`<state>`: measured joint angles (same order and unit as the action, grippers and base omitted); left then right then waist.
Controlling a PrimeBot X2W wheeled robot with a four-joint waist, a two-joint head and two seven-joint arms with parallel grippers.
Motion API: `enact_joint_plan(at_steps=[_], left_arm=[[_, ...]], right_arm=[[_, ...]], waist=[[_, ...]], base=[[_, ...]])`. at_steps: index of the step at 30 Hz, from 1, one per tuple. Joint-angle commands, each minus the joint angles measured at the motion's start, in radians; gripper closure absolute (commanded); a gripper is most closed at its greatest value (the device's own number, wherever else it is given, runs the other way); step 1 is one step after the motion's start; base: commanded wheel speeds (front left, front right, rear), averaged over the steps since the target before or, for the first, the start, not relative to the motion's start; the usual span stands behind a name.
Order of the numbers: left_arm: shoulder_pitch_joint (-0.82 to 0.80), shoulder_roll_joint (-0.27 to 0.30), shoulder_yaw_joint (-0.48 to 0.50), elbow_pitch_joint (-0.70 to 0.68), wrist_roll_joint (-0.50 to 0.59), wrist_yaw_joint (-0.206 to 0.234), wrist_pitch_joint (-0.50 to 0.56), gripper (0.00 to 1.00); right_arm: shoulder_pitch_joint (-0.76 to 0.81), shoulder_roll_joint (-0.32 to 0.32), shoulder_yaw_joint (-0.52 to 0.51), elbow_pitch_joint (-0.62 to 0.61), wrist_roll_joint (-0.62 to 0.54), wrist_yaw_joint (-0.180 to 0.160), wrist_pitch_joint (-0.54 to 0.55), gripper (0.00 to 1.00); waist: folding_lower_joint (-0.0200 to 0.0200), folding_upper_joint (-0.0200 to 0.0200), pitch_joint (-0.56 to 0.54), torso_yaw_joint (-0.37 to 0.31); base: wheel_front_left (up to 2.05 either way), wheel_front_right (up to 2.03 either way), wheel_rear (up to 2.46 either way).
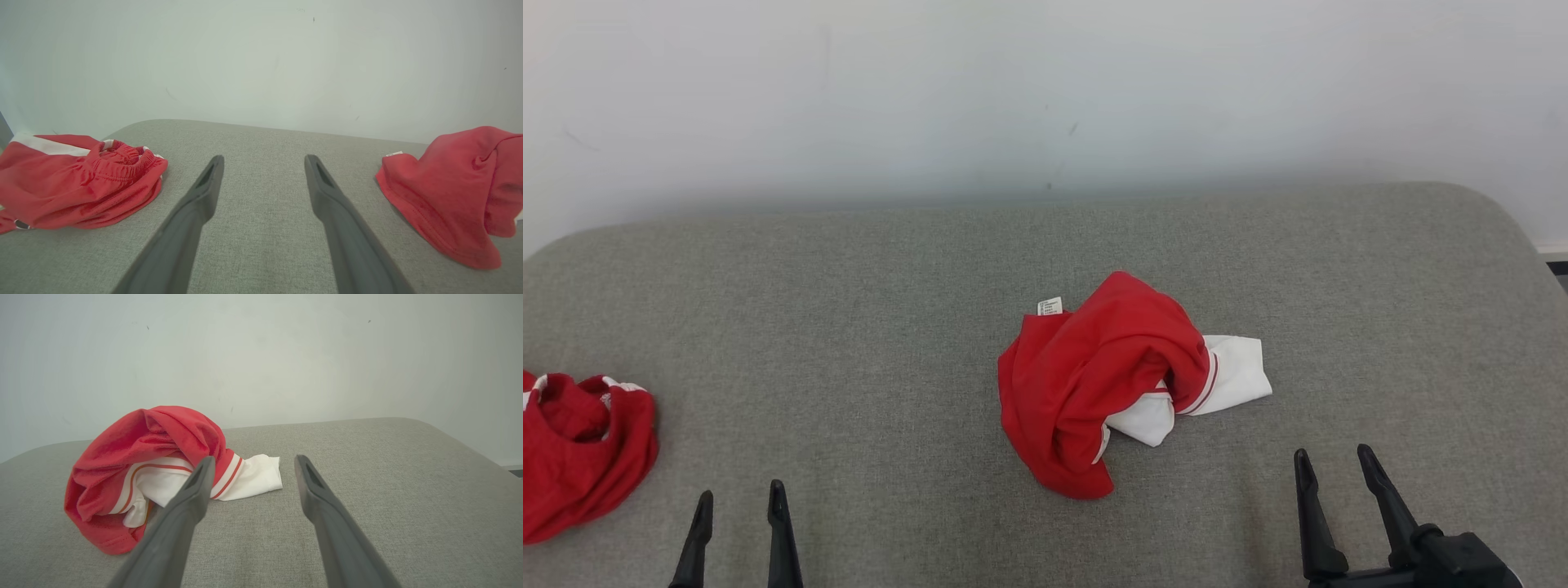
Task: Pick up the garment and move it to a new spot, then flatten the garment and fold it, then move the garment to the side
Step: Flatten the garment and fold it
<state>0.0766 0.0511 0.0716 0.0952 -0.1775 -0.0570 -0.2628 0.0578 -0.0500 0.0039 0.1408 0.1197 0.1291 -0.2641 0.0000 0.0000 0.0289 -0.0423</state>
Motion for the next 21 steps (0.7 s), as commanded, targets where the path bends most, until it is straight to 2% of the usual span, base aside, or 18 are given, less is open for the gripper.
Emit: enact_joint_plan(at_steps=[1, 16, 21], left_arm=[[0.003, -0.001, 0.002, -0.001, 0.001, 0.002, -0.004, 0.0], [-0.018, -0.001, -0.006, 0.001, -0.009, 0.006, -0.004, 0.0], [-0.033, -0.001, -0.028, 0.0, -0.018, 0.01, -0.004, 0.0]], right_arm=[[-0.008, -0.001, 0.0, -0.003, -0.006, 0.003, 0.0, 0.0], [-0.039, 0.0, 0.023, 0.031, -0.009, 0.003, 0.0, 0.0], [-0.108, 0.0, 0.051, 0.144, -0.017, 0.003, 0.0, 0.0]], waist=[[0.0, 0.0, 0.002, -0.001], [0.0, 0.0, 0.017, 0.018], [0.0, 0.0, 0.039, 0.052]], base=[[0.0, 0.0, 0.0], [0.0, 0.0, 0.0], [0.0, 0.0, 0.0]])
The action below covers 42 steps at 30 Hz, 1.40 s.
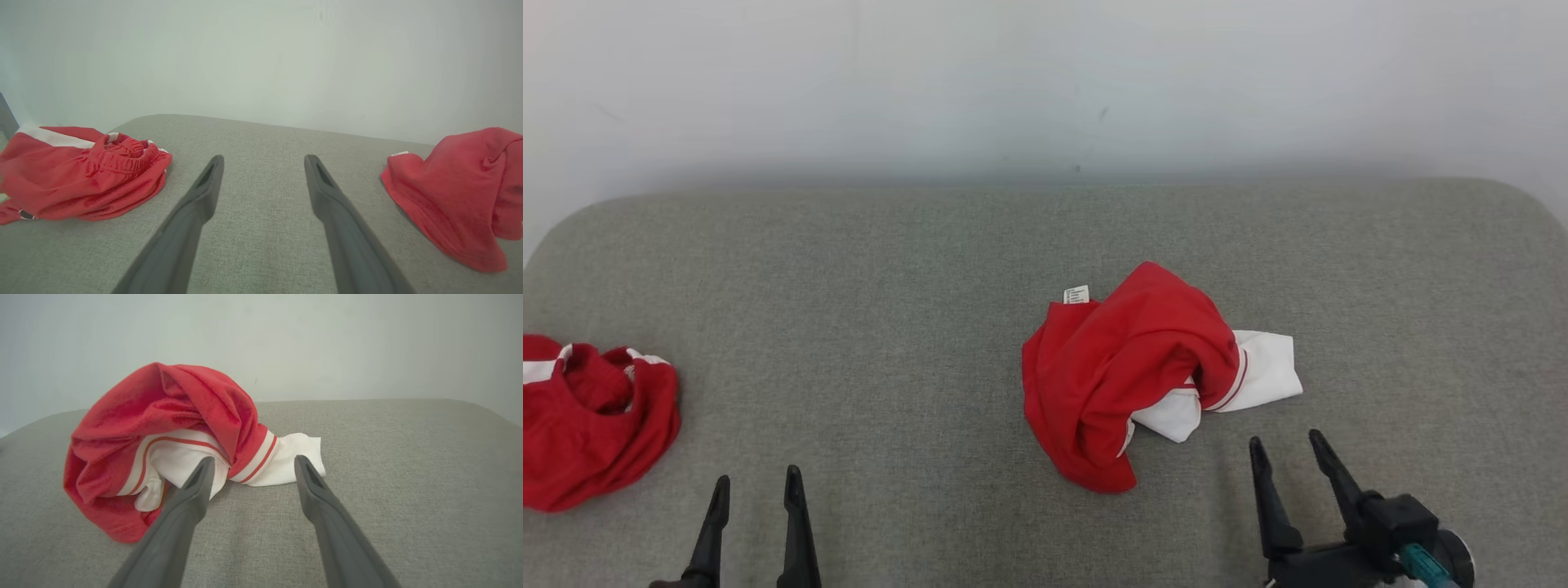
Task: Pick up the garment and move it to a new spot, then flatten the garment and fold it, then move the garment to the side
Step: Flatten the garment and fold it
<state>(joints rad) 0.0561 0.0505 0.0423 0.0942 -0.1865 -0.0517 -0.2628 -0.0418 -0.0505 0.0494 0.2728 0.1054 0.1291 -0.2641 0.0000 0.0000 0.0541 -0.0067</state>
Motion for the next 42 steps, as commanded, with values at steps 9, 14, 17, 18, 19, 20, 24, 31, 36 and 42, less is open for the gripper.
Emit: enact_joint_plan(at_steps=[9, 14, 17, 18, 19, 20, 24, 31, 36, 42], left_arm=[[-0.057, 0.0, -0.064, 0.017, -0.025, 0.006, -0.004, 0.0], [-0.074, 0.0, -0.084, 0.03, -0.025, 0.003, -0.004, 0.0], [-0.083, 0.0, -0.086, 0.035, -0.023, -0.003, -0.004, 0.0], [-0.084, 0.0, -0.087, 0.037, -0.023, -0.005, -0.004, 0.0], [-0.081, 0.0, -0.087, 0.041, -0.025, -0.009, -0.004, 0.0], [-0.081, 0.0, -0.087, 0.041, -0.025, -0.009, -0.004, 0.0], [-0.073, 0.0, -0.082, 0.045, -0.022, -0.008, -0.004, 0.0], [-0.043, 0.0, -0.065, 0.054, -0.016, -0.018, -0.004, 0.0], [-0.034, 0.0, -0.062, 0.061, -0.024, -0.022, -0.004, 0.0], [-0.044, 0.0, -0.055, 0.071, -0.032, -0.029, -0.004, 0.0]], right_arm=[[-0.211, 0.0, 0.031, 0.326, 0.016, 0.003, 0.0, 0.0], [-0.281, 0.0, 0.046, 0.433, 0.055, 0.003, 0.001, 0.0], [-0.297, 0.0, 0.061, 0.497, 0.079, 0.003, 0.001, 0.0], [-0.307, 0.0, 0.064, 0.511, 0.091, 0.003, 0.001, 0.0], [-0.322, 0.0, 0.067, 0.528, 0.106, 0.003, 0.0, 0.86], [-0.322, 0.0, 0.067, 0.528, 0.106, 0.003, 0.0, 0.86], [-0.303, -0.001, 0.071, 0.522, 0.112, 0.003, 0.0, 1.0], [-0.189, 0.0, 0.082, 0.373, 0.125, 0.003, 0.001, 1.0], [-0.05, -0.001, 0.106, 0.215, 0.106, 0.003, 0.001, 1.0], [0.073, -0.026, 0.145, 0.074, 0.106, 0.003, 0.0, 1.0]], waist=[[0.0, 0.0, 0.061, 0.094], [0.0, 0.0, 0.071, 0.13], [0.0, 0.0, 0.071, 0.145], [0.0, 0.0, 0.07, 0.15], [0.0, 0.0, 0.069, 0.156], [0.0, 0.0, 0.069, 0.156], [0.0, 0.0, 0.056, 0.158], [0.0, 0.0, 0.019, 0.131], [0.0, 0.0, 0.005, 0.095], [0.0, 0.0, 0.014, 0.053]], base=[[0.0, 0.0, 0.0], [0.0, 0.0, 0.0], [0.0, 0.0, 0.0], [0.0, 0.0, 0.0], [0.0, 0.0, 0.0], [0.0, 0.0, 0.0], [0.0, 0.0, 0.0], [0.0, 0.0, 0.0], [0.0, 0.0, 0.0], [0.0, 0.0, 0.0]])
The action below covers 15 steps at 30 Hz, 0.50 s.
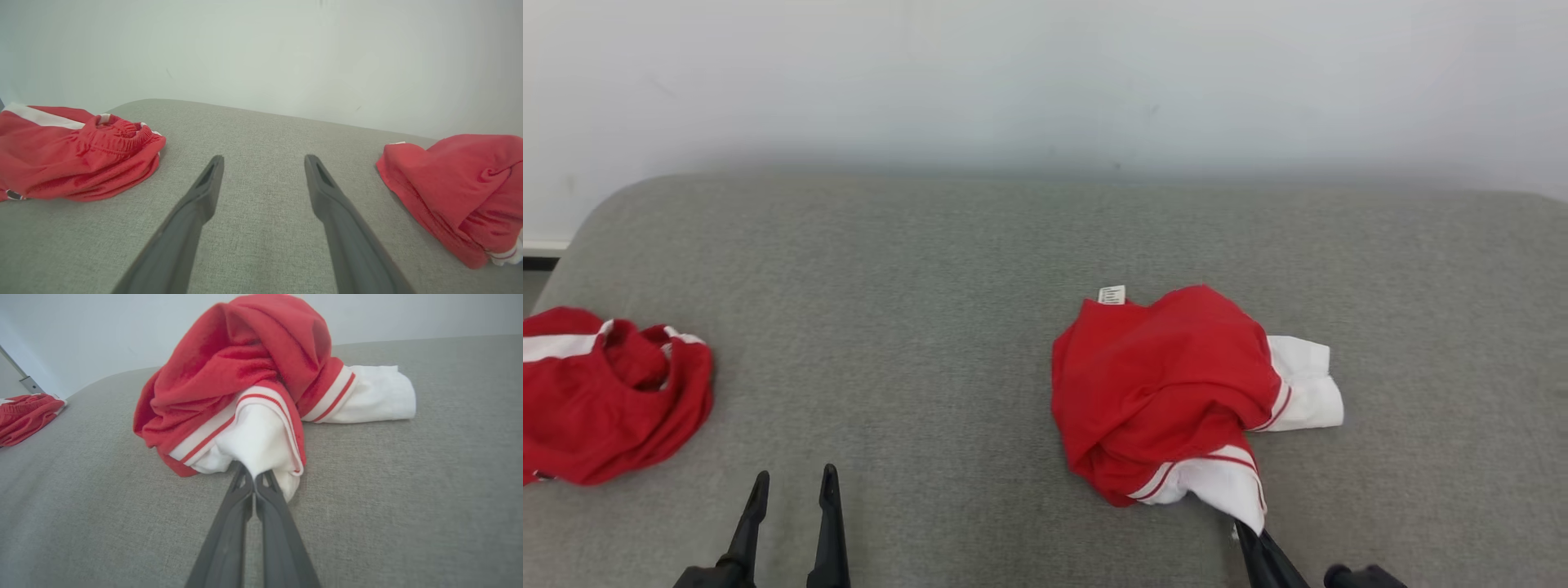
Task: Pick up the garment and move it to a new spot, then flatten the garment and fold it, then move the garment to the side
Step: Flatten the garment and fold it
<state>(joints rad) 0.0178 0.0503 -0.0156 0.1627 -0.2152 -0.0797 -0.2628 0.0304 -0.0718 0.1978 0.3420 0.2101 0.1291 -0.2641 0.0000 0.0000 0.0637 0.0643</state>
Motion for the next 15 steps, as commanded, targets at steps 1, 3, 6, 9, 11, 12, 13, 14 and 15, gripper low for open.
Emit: enact_joint_plan(at_steps=[1, 3, 6, 9, 11, 12, 13, 14, 15], left_arm=[[-0.011, 0.0, 0.003, 0.003, -0.002, -0.004, -0.004, 0.0], [-0.02, 0.0, 0.005, 0.007, -0.002, -0.006, -0.004, 0.0], [-0.026, 0.0, 0.007, 0.01, 0.001, -0.013, -0.004, 0.0], [-0.04, 0.0, 0.009, 0.014, 0.002, -0.015, -0.004, 0.0], [-0.044, 0.0, 0.011, 0.017, 0.003, -0.016, -0.004, 0.0], [-0.044, 0.0, 0.012, 0.018, 0.003, -0.017, -0.004, 0.0], [-0.043, 0.0, 0.014, 0.019, 0.004, -0.019, -0.004, 0.0], [-0.041, 0.0, 0.015, 0.021, 0.005, -0.02, -0.004, 0.0], [-0.041, 0.0, 0.017, 0.023, 0.005, -0.021, -0.004, 0.0]], right_arm=[[0.023, -0.011, 0.003, -0.021, 0.005, 0.003, 0.0, 1.0], [0.065, -0.021, 0.012, -0.066, 0.01, 0.003, 0.001, 1.0], [0.128, -0.046, 0.036, -0.101, 0.01, 0.003, 0.001, 1.0], [0.168, -0.066, 0.048, -0.092, 0.018, 0.003, 0.002, 1.0], [0.173, -0.073, 0.055, -0.078, 0.028, 0.003, 0.003, 1.0], [0.173, -0.07, 0.053, -0.072, 0.042, 0.003, 0.006, 1.0], [0.167, -0.068, 0.055, -0.071, 0.053, 0.003, 0.004, 0.89], [0.156, -0.07, 0.061, -0.083, 0.061, 0.003, 0.002, 0.18], [0.148, -0.077, 0.068, -0.098, 0.067, 0.003, 0.001, 0.0]], waist=[[0.0, 0.0, 0.008, -0.026], [0.0, 0.0, 0.015, -0.039], [0.0, 0.0, 0.024, -0.052], [0.0, 0.0, 0.03, -0.059], [0.0, 0.0, 0.032, -0.062], [0.0, 0.0, 0.033, -0.063], [0.0, 0.0, 0.034, -0.065], [0.0, 0.0, 0.034, -0.065], [0.0, 0.0, 0.033, -0.066]], base=[[0.0, 0.0, 0.0], [0.0, 0.0, 0.0], [0.0, 0.0, 0.0], [0.0, 0.0, 0.0], [0.0, 0.0, 0.0], [0.0, 0.0, 0.0], [0.0, 0.0, 0.0], [0.0, 0.0, 0.0], [0.0, 0.0, 0.0]])
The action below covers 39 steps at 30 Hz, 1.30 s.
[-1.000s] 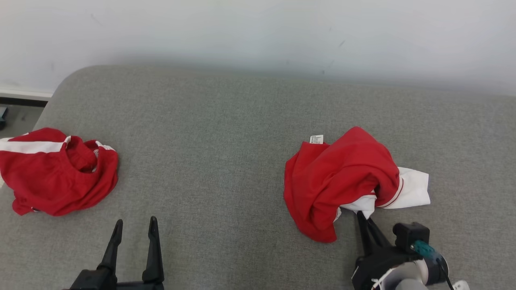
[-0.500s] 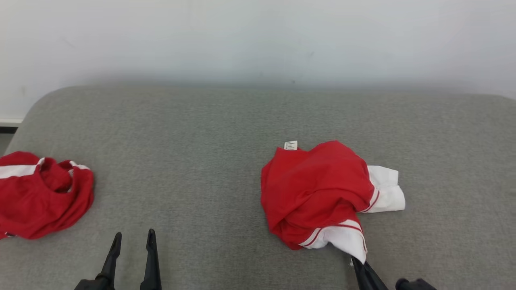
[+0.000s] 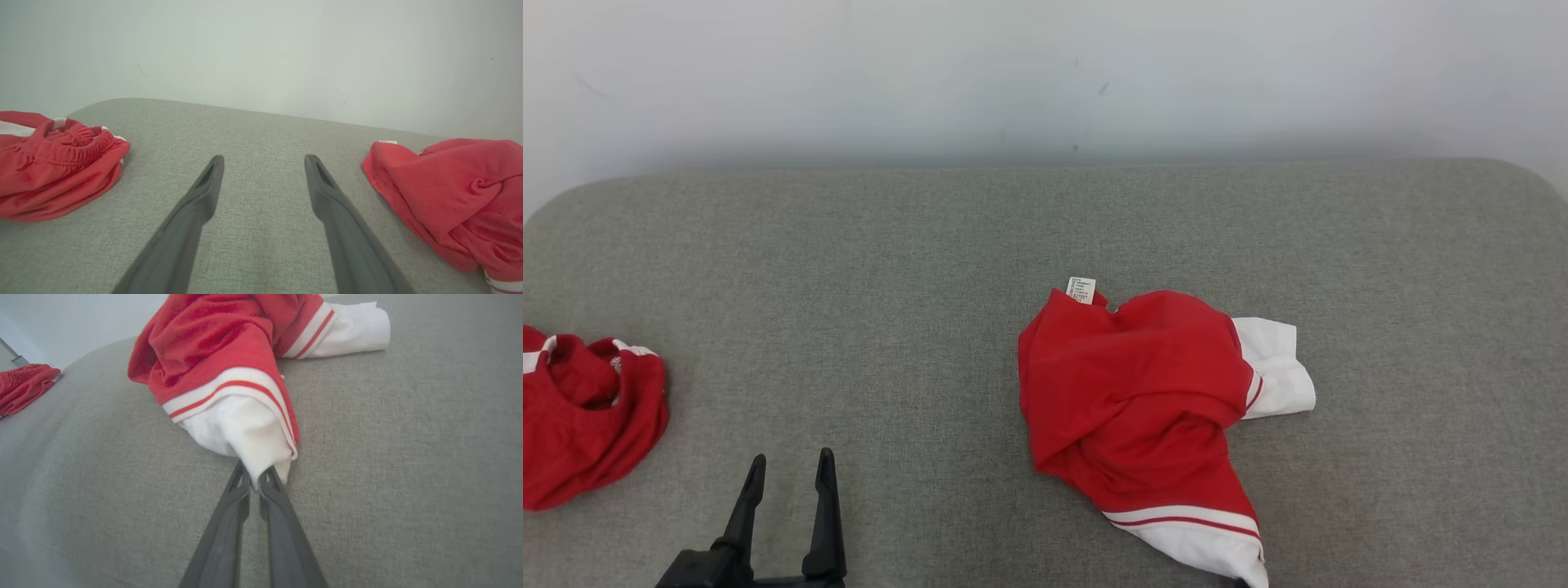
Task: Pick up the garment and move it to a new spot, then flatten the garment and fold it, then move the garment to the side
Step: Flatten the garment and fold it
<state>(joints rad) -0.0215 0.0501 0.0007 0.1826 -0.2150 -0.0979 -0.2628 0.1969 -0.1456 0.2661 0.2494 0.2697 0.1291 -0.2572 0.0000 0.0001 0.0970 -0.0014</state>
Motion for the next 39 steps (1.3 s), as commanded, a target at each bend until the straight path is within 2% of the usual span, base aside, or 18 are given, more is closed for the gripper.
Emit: enact_joint_plan(at_steps=[1, 3, 9, 11, 14, 26, 34, 39], left_arm=[[-0.001, 0.001, 0.003, 0.005, 0.004, -0.004, -0.004, 0.0], [0.002, 0.0, 0.006, 0.008, 0.004, -0.005, -0.004, 0.0], [0.009, 0.0, 0.019, 0.006, 0.001, -0.004, -0.004, 0.0], [0.011, 0.0, 0.022, 0.005, 0.0, -0.003, -0.004, 0.0], [0.014, 0.0, 0.023, 0.004, 0.001, -0.002, -0.004, 0.0], [0.018, 0.0, 0.013, 0.007, 0.011, -0.004, -0.004, 0.0], [0.01, 0.0, -0.001, 0.013, 0.012, -0.005, -0.004, 0.0], [0.013, 0.0, 0.001, 0.013, 0.008, -0.005, -0.004, 0.0]], right_arm=[[-0.02, -0.013, 0.007, -0.022, 0.008, 0.003, -0.007, 0.0], [-0.021, -0.031, 0.012, -0.064, -0.004, 0.003, -0.007, 0.0], [-0.055, -0.02, -0.042, -0.226, 0.015, 0.003, -0.008, 0.0], [-0.087, -0.02, -0.058, -0.239, 0.007, 0.003, -0.008, 0.0], [-0.151, -0.017, -0.077, -0.196, -0.014, 0.003, -0.008, 0.0], [-0.443, 0.027, -0.179, 0.18, -0.053, 0.003, -0.007, 0.0], [-0.629, 0.048, -0.217, 0.569, -0.09, 0.003, -0.003, 0.0], [-0.704, 0.058, -0.232, 0.756, -0.108, 0.003, 0.002, 0.0]], waist=[[0.0, -0.0001, -0.002, 0.0], [0.0, -0.0001, -0.006, 0.001], [0.0, -0.0001, -0.011, 0.001], [0.0, -0.0001, -0.012, 0.0], [0.0, -0.0001, -0.013, 0.0], [0.0, -0.0001, -0.026, 0.027], [0.0, -0.0001, -0.026, 0.065], [0.0, -0.0001, -0.018, 0.084]], base=[[0.0, 0.0, 0.0], [0.0, 0.0, 0.0], [0.0, 0.0, 0.0], [0.0, 0.0, 0.0], [0.0, 0.0, 0.0], [0.0, 0.0, 0.0], [0.0, 0.0, 0.0], [0.0, 0.0, 0.0]])
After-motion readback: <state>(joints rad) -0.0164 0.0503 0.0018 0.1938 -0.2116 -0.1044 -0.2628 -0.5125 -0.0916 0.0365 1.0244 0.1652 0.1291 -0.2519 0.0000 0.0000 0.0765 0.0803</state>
